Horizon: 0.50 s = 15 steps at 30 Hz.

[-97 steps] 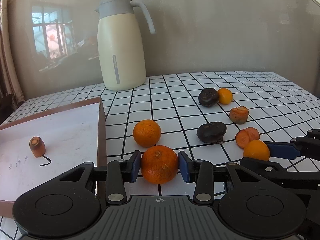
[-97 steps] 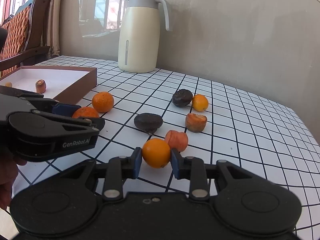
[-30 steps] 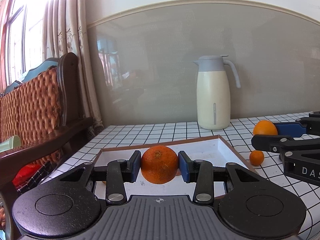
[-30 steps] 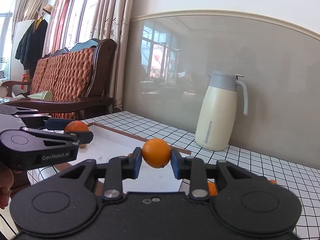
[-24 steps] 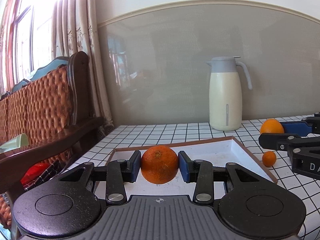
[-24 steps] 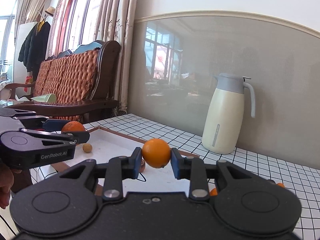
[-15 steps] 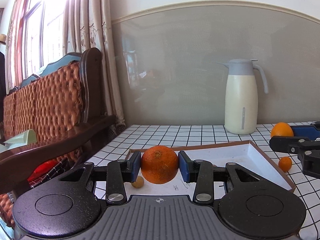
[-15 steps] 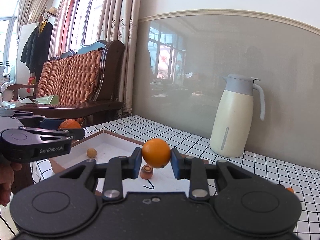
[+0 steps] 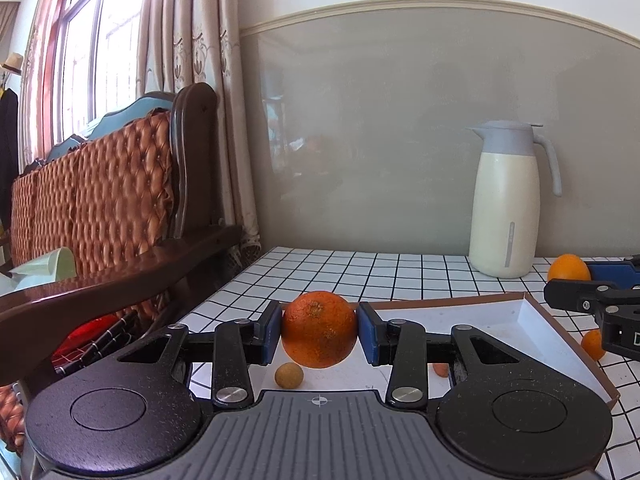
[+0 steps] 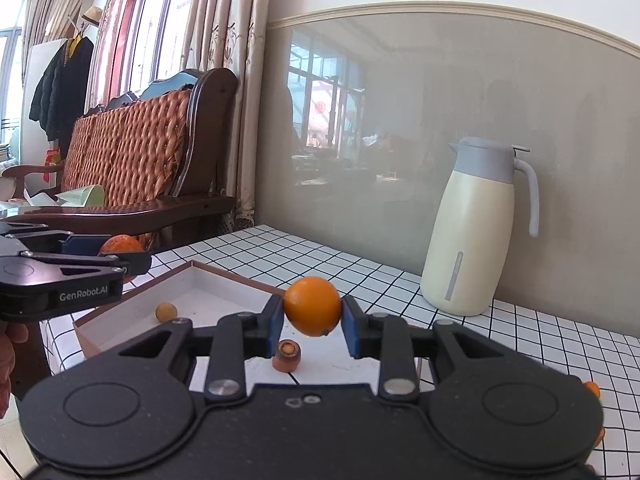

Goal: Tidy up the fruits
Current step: 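Carry the orange and kumquat over the white tray with both tools, then open both tools to release the orange and kumquat into the tray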

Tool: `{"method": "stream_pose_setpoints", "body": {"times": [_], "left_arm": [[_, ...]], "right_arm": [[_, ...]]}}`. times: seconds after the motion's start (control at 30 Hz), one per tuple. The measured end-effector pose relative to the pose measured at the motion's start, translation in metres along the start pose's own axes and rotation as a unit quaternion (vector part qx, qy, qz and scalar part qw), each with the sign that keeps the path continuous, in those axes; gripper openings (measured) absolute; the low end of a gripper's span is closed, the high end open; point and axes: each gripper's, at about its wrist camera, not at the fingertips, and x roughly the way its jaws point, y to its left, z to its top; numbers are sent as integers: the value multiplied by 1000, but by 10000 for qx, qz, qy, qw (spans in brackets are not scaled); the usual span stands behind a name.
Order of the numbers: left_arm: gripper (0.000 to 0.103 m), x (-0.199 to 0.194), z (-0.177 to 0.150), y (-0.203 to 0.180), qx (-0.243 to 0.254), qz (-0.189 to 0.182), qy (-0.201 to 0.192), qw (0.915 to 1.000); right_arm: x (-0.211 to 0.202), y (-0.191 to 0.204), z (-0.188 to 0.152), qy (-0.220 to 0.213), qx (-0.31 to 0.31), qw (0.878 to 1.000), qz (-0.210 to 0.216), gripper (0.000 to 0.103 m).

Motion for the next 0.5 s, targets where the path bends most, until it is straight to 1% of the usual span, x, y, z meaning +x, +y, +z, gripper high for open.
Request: {"method": "stream_pose_setpoints", "body": {"times": [0.27,0.5], "left_arm": [[41,17,3,-1,-43,-24,16,10000],[41,38,2,-2,-113,-55,175,9998]], "right_arm": [[20,-9,3,31,151,9998,-100,22],[34,-15,4,94,226,9996,-166,22]]}}
